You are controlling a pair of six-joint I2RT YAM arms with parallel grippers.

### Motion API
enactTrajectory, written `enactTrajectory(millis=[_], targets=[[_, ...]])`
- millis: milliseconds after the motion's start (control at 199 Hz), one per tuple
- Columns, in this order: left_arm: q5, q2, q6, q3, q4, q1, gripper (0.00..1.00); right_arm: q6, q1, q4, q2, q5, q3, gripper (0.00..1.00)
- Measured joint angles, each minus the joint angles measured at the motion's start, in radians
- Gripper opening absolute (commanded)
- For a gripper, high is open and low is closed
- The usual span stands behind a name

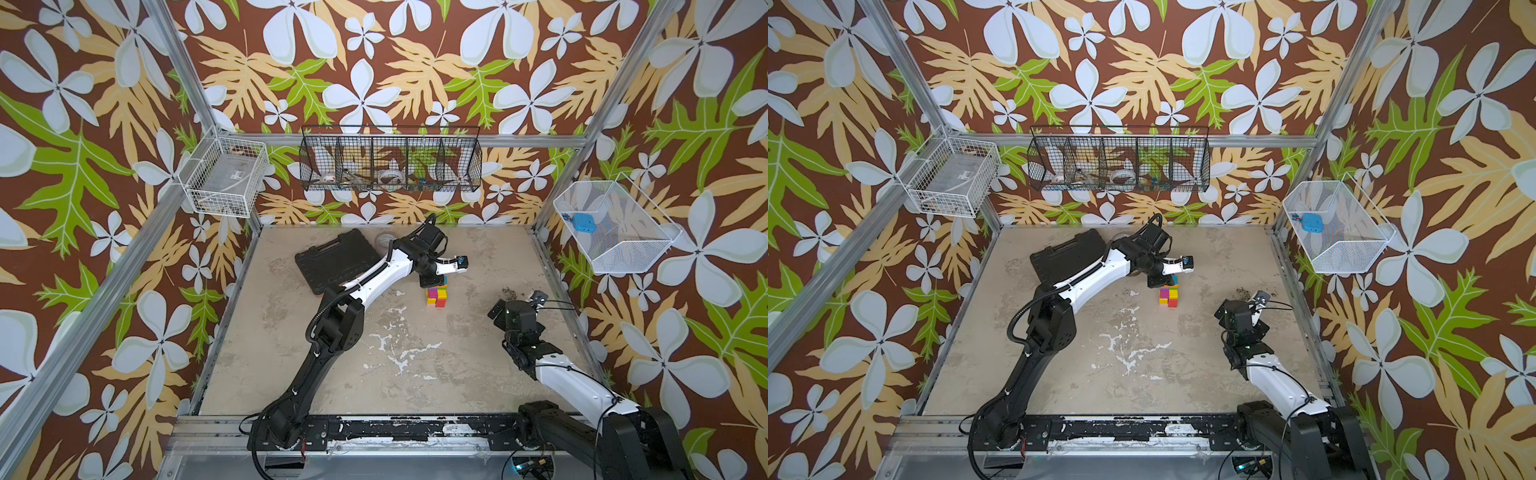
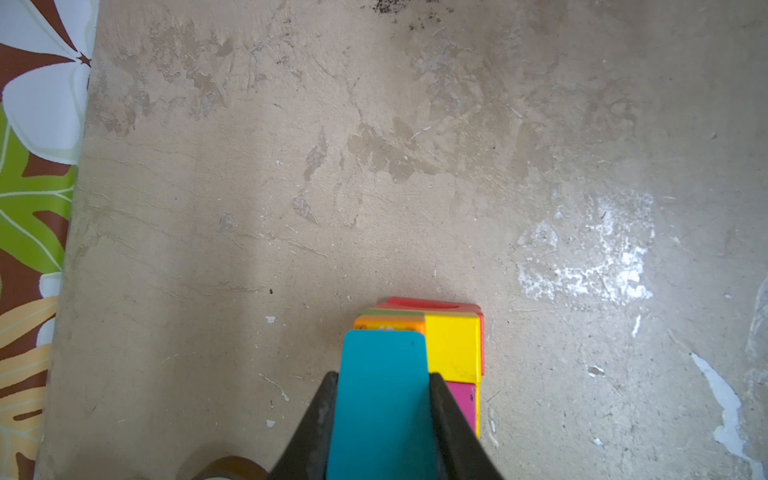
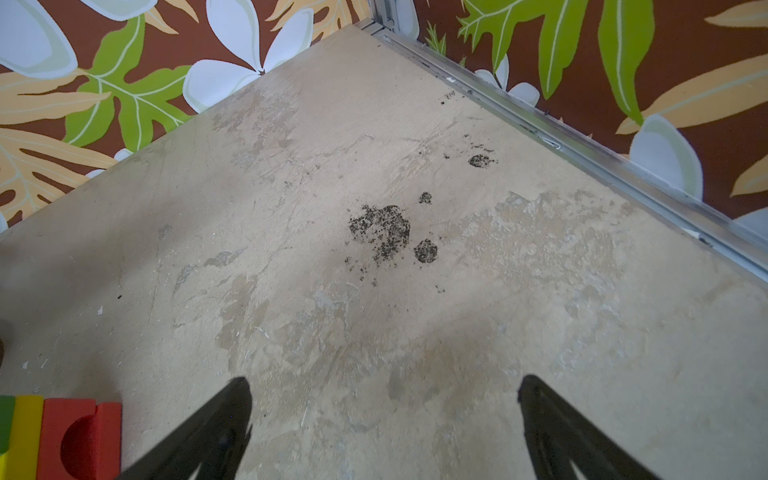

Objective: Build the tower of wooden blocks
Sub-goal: 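Lower the teal block onto the top of the tower with the left gripper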

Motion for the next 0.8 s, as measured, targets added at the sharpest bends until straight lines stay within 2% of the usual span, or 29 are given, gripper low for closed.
enactTrajectory(millis=[55, 161, 266, 547, 799], targets=[[0.000, 0.000, 0.000, 0.000, 0.000, 0.000, 0.05, 0.000, 0.000, 0.000, 0.002, 0.000, 0.002, 1.00], [0.000, -0.001, 0.000, 0.000, 0.000, 0.000, 0.20, -0.001, 0.000, 0.000, 0.002, 0.000, 0.002, 1.00], [0.001, -0.006, -0.002, -0.007, 0.003, -0.001, 0.27, -0.002, 0.000, 0.000, 0.004, 0.000, 0.002, 1.00], [0.003, -0.011, -0.020, -0.016, 0.018, -0.002, 0.36, -0.003, 0.000, -0.002, 0.010, -0.003, 0.008, 1.00], [-0.008, -0.011, -0.020, -0.034, 0.026, -0.003, 0.38, -0.003, 0.000, -0.001, 0.013, -0.003, 0.010, 1.00]])
